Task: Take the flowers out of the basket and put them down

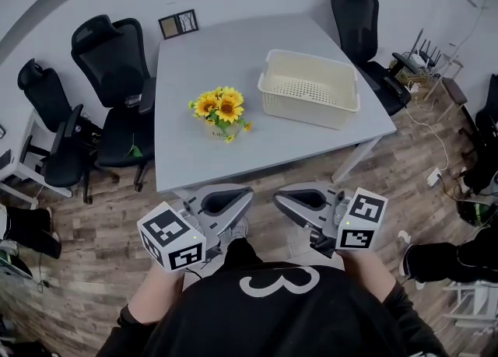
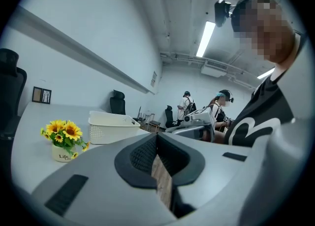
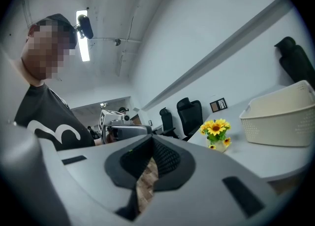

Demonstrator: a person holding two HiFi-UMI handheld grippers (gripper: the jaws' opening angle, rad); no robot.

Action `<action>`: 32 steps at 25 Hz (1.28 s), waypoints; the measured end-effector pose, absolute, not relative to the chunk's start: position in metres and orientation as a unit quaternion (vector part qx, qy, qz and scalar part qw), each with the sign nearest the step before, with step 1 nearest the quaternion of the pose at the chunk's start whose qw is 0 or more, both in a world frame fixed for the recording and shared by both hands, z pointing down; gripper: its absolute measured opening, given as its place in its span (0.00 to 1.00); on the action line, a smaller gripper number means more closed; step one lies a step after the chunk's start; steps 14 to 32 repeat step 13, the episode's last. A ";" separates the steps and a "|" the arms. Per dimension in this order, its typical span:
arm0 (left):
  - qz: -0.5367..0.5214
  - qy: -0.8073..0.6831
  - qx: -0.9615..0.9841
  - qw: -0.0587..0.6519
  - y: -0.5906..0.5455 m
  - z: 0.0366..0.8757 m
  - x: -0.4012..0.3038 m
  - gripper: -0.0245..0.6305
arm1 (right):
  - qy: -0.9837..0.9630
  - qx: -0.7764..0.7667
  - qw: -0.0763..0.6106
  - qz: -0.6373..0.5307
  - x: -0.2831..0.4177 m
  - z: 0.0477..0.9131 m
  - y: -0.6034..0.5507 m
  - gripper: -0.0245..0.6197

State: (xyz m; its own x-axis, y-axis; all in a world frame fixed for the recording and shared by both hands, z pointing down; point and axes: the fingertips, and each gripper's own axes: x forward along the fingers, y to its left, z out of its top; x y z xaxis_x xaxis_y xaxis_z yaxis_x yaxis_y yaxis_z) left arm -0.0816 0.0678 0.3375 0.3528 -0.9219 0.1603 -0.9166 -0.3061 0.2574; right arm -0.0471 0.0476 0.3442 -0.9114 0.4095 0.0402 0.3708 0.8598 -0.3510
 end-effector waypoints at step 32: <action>-0.007 -0.573 0.810 0.129 0.086 0.316 -0.076 0.05 | -0.961 -0.221 0.047 0.158 -0.050 0.332 0.062 0.05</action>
